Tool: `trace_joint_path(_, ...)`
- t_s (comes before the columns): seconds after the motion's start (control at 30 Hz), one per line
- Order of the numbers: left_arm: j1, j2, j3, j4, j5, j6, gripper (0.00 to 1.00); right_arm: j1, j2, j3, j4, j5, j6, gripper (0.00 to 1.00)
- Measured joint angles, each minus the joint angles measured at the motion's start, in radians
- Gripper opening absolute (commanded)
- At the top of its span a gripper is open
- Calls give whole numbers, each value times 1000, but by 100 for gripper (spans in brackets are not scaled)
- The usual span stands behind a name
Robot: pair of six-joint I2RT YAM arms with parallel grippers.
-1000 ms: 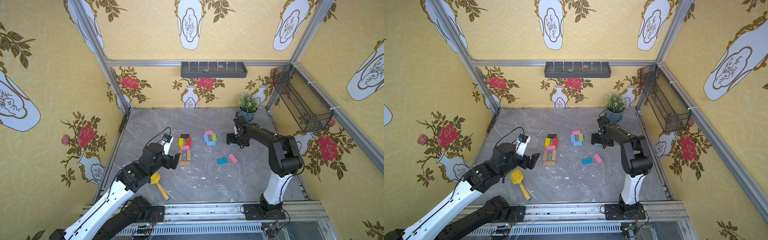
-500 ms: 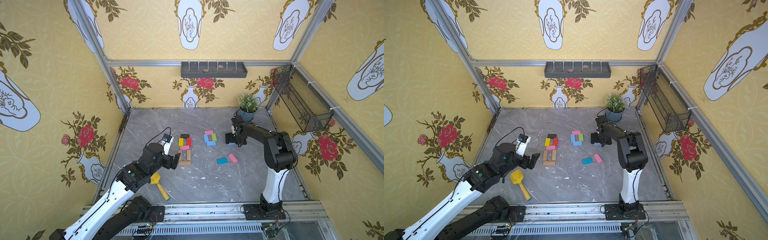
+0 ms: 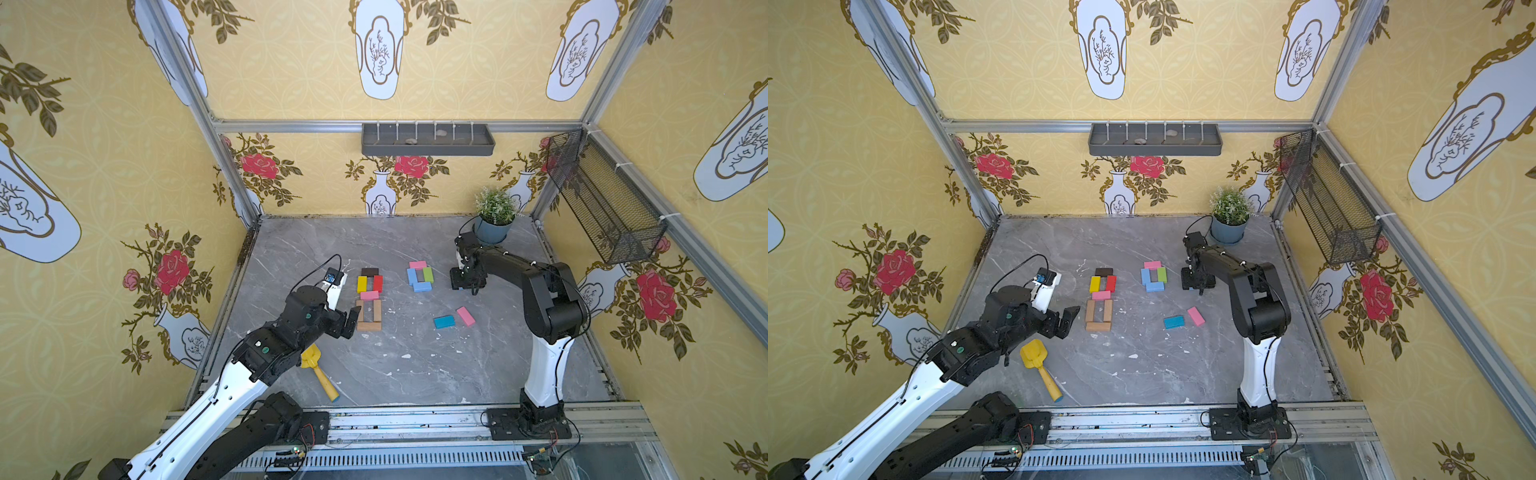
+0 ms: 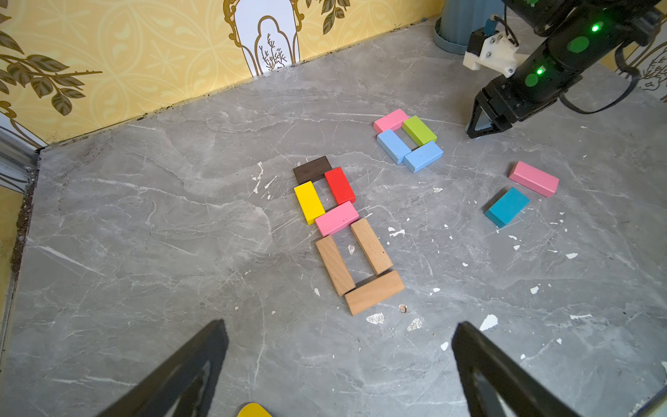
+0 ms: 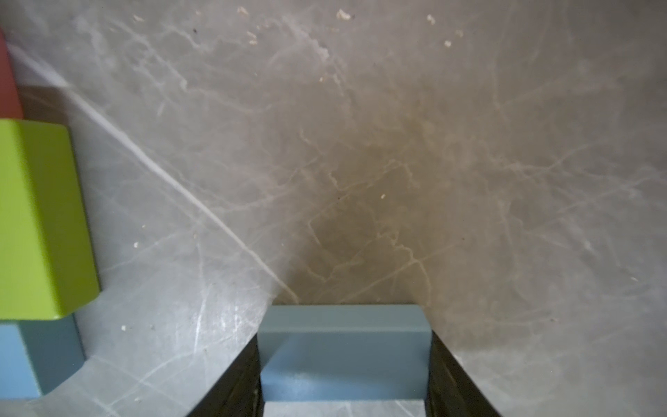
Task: Assemble the number 8 with building blocks
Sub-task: Pick up the building block from the center of the board, then assemble the building block at the center of the board.
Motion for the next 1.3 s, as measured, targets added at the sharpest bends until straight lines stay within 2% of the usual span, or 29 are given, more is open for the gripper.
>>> trace_joint_path(0.1, 0, -1, 0, 0, 0, 0, 100, 10, -4, 0, 4, 11, -6, 44)
trace_joint_path(0.3, 0, -2, 0, 0, 0, 0, 100, 89, -55, -12, -15, 10, -10, 41)
trace_joint_path(0.73, 0, -3, 0, 0, 0, 0, 100, 404, -110, -24, -55, -57, -55, 45)
trace_joint_path(1.0, 0, -3, 0, 0, 0, 0, 100, 457, -61, -24, -49, -67, -54, 48)
trace_joint_path(1.2, 0, -3, 0, 0, 0, 0, 100, 465, -39, -32, -37, -81, -54, 58)
trace_joint_path(1.3, 0, 0, 0, 0, 0, 0, 100, 465, -39, -34, -34, -81, -51, 77)
